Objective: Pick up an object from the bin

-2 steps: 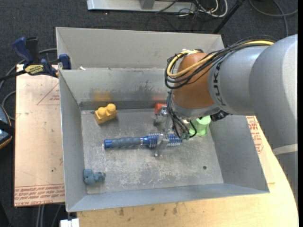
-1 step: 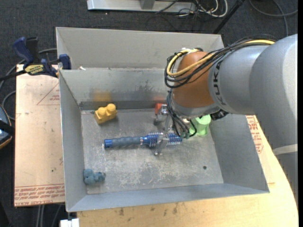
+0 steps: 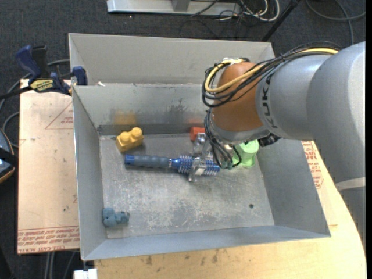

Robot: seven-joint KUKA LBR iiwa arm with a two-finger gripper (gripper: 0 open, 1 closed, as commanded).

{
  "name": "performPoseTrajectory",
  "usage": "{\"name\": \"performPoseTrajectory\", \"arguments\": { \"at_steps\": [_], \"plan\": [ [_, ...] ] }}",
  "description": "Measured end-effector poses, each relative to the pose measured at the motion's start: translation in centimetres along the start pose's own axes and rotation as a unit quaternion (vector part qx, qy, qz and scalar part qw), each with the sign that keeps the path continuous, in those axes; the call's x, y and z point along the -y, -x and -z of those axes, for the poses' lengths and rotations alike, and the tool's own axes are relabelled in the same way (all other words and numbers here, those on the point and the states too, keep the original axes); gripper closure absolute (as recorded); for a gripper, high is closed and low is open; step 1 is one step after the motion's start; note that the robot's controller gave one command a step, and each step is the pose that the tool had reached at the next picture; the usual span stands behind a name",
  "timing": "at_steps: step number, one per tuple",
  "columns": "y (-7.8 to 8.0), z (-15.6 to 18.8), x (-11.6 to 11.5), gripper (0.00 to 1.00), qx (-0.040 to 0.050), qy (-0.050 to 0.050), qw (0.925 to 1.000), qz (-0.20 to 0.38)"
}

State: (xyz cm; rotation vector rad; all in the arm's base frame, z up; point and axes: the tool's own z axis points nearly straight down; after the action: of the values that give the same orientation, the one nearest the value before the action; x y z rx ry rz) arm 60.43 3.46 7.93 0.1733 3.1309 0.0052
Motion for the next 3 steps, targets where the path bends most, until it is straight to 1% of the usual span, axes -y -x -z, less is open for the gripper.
{"name": "performPoseTrajectory", "arguments": {
  "at_steps": [1, 3],
  "plan": [
    [0.1, 1.5, 0.0, 1.0, -0.0015, -0.001, 1.0, 0.001],
    [0.2, 6.9, -0.1, 1.0, -0.001, -0.001, 1.0, 0.001]
  ]
}}
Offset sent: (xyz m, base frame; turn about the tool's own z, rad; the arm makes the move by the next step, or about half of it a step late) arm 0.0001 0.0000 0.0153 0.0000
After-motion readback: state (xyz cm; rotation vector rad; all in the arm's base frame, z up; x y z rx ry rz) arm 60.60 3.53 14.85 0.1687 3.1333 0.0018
